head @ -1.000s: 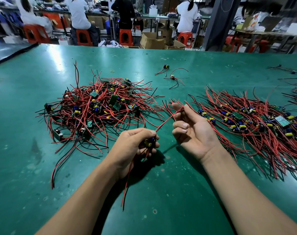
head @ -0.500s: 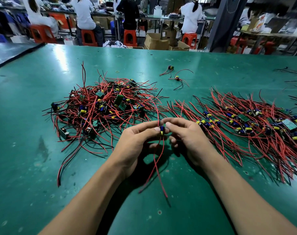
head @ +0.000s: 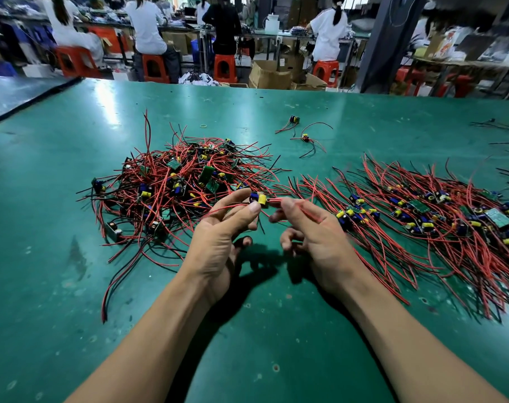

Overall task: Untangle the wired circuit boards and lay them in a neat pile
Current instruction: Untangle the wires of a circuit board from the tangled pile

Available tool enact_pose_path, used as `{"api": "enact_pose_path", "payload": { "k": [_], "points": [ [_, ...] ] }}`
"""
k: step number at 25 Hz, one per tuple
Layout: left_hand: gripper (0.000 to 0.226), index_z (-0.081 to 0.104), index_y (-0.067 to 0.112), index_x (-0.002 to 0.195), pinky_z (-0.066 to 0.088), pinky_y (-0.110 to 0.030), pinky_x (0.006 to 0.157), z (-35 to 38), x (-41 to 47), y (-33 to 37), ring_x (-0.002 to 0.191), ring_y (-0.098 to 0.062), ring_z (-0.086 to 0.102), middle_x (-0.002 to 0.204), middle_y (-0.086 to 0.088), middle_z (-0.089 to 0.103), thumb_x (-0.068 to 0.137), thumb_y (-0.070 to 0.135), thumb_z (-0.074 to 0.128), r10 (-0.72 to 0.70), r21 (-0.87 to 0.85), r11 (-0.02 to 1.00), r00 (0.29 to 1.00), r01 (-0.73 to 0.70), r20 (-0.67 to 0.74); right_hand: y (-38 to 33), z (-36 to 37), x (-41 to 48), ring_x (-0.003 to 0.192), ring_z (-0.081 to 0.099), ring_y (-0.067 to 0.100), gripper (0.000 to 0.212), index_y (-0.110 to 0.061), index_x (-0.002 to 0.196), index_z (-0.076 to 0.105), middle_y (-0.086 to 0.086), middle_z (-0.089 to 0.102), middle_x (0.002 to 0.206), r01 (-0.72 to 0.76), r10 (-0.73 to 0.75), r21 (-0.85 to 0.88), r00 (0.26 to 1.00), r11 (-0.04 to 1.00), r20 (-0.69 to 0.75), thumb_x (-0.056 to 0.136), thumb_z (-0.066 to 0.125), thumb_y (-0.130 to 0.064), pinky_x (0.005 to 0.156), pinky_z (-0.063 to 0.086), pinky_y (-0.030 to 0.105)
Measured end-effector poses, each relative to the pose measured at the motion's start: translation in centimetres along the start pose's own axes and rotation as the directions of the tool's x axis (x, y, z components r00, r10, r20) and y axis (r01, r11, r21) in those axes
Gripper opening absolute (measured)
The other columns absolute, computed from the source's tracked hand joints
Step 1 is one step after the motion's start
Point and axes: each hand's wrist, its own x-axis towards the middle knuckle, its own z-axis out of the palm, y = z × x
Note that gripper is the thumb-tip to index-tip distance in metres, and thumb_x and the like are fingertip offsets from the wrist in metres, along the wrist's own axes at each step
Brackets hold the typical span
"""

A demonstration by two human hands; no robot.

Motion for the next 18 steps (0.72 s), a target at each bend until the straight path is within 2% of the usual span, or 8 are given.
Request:
{"api": "enact_pose_path", "payload": {
  "k": [2, 6, 10, 12, 14, 16, 18],
  "points": [
    [0.041, 0.072, 0.024, 0.107, 0.033, -0.025, 0.058, 0.1, -0.1, -0.2, 0.064, -0.005, 0.056, 0.086, 0.009, 0.069, 0.067, 0.025, 0.077, 0.025, 0.029, 0.999, 1.0, -0.024, -0.017, 0.0, 0.1, 0.3, 0.047, 0.053, 0.009, 0.027, -0.022, 0.093, 0.078, -0.001, 0.073, 0.088, -0.059, 0.06, 0.109, 0.998, 0.992, -0.015, 0.076, 0.075, -0.043, 0.042, 0.041, 0.018],
    [0.037, 0.073, 0.023, 0.104, 0.032, -0.028, 0.059, 0.2, -0.2, -0.5, 0.063, -0.009, 0.055, 0.087, 0.004, 0.074, 0.067, 0.025, 0.079, 0.078, 0.081, 0.994, 0.995, -0.072, -0.062, 0.6, 0.9, 0.4, 0.047, 0.052, 0.005, 0.03, -0.021, 0.09, 0.078, -0.003, 0.074, 0.087, -0.141, 0.15, 0.218, 0.988, 0.966, -0.029, 0.07, 0.076, -0.043, 0.043, 0.042, 0.017],
    [0.032, 0.072, 0.019, 0.105, 0.043, -0.018, 0.056, 0.3, -0.5, -0.8, 0.063, -0.005, 0.062, 0.092, 0.0, 0.076, 0.075, 0.01, 0.079, 0.138, 0.18, 0.975, 0.99, -0.132, -0.019, 0.3, 0.7, 0.7, 0.044, 0.048, 0.003, 0.03, -0.017, 0.091, 0.072, -0.004, 0.072, 0.078, -0.205, 0.243, 0.313, 0.966, 0.927, -0.089, 0.07, 0.076, -0.037, 0.04, 0.041, 0.016],
    [0.033, 0.071, 0.017, 0.108, 0.045, -0.016, 0.053, 0.2, -0.6, -1.2, 0.065, -0.003, 0.063, 0.093, -0.002, 0.076, 0.078, 0.006, 0.077, 0.138, 0.296, 0.944, 0.99, -0.143, 0.038, -0.2, 0.1, 0.9, 0.042, 0.042, 0.003, 0.022, -0.015, 0.083, 0.07, -0.004, 0.066, 0.07, -0.225, 0.276, 0.43, 0.959, 0.874, -0.06, 0.072, 0.075, -0.033, 0.037, 0.034, 0.014],
    [0.023, 0.073, 0.018, 0.102, 0.046, -0.021, 0.056, 0.2, -0.6, -1.4, 0.064, -0.009, 0.062, 0.087, -0.004, 0.074, 0.082, 0.006, 0.073, 0.12, 0.371, 0.919, 0.99, -0.137, 0.068, -0.7, -0.5, 1.0, 0.041, 0.033, 0.002, 0.02, -0.014, 0.08, 0.065, -0.004, 0.059, 0.069, -0.243, 0.265, 0.485, 0.964, 0.84, 0.024, 0.076, 0.072, -0.033, 0.035, 0.023, 0.014],
    [0.006, 0.075, 0.016, 0.086, 0.049, -0.027, 0.058, 0.2, -0.4, -1.2, 0.059, -0.016, 0.062, 0.079, -0.009, 0.073, 0.086, 0.013, 0.069, 0.023, 0.292, 0.955, 0.996, -0.046, 0.081, -1.1, -0.9, 0.8, 0.042, 0.027, 0.004, 0.018, -0.017, 0.077, 0.067, -0.006, 0.057, 0.065, -0.26, 0.253, 0.402, 0.965, 0.878, 0.071, 0.079, 0.07, -0.035, 0.039, 0.016, 0.016],
    [0.021, 0.076, 0.015, 0.074, 0.051, -0.024, 0.05, 0.4, -0.4, -0.7, 0.051, -0.017, 0.062, 0.073, -0.012, 0.07, 0.082, 0.031, 0.068, -0.135, 0.192, 0.975, 0.984, 0.112, 0.116, -1.1, -1.1, 0.6, 0.05, 0.024, 0.015, 0.018, -0.021, 0.075, 0.071, 0.0, 0.055, 0.066, -0.271, 0.264, 0.174, 0.963, 0.947, 0.06, 0.079, 0.072, -0.038, 0.053, 0.014, 0.028]
  ]
}}
